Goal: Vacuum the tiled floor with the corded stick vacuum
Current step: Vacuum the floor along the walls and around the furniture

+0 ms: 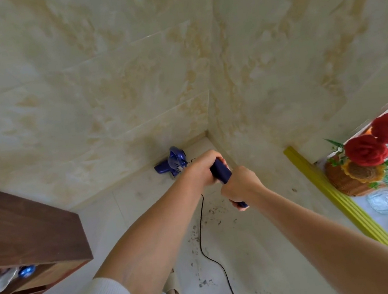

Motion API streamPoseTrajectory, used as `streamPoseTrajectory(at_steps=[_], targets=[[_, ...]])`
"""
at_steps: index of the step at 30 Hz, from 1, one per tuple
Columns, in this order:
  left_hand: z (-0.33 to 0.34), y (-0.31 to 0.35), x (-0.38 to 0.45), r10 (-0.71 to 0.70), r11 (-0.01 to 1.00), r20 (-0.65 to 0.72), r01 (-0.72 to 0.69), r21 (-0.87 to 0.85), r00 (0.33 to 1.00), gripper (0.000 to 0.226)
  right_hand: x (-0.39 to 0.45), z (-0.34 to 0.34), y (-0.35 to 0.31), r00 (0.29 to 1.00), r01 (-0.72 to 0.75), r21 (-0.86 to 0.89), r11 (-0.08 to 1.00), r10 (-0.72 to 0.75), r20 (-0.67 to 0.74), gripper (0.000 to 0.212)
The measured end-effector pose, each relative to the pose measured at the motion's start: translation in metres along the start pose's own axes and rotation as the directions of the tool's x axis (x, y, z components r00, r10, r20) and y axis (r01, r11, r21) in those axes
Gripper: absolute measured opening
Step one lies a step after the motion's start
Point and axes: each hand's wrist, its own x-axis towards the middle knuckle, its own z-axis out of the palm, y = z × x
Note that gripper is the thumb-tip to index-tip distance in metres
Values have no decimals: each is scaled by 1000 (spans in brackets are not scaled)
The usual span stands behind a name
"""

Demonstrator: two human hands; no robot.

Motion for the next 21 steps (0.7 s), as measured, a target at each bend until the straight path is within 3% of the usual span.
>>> streamPoseTrajectory(at_steps=[11,14,17,21], targets=[[-3,-9,12,-65,962,25,70,-264,998,30,7,1,7,990,-51,54,997,43,138,21],[-3,-6,9,-43,978,-5,41,-205,999,39,10,5,7,982,-81,127,989,58,178,19],[6,-10,0,36,999,-37,-37,-35,999,51,9,-2,12,973,-93,135,986,62,221,12],[4,-23,-12,55,995,-101,-45,92,993,35,-3,1,19,972,-62,57,996,48,228,13]])
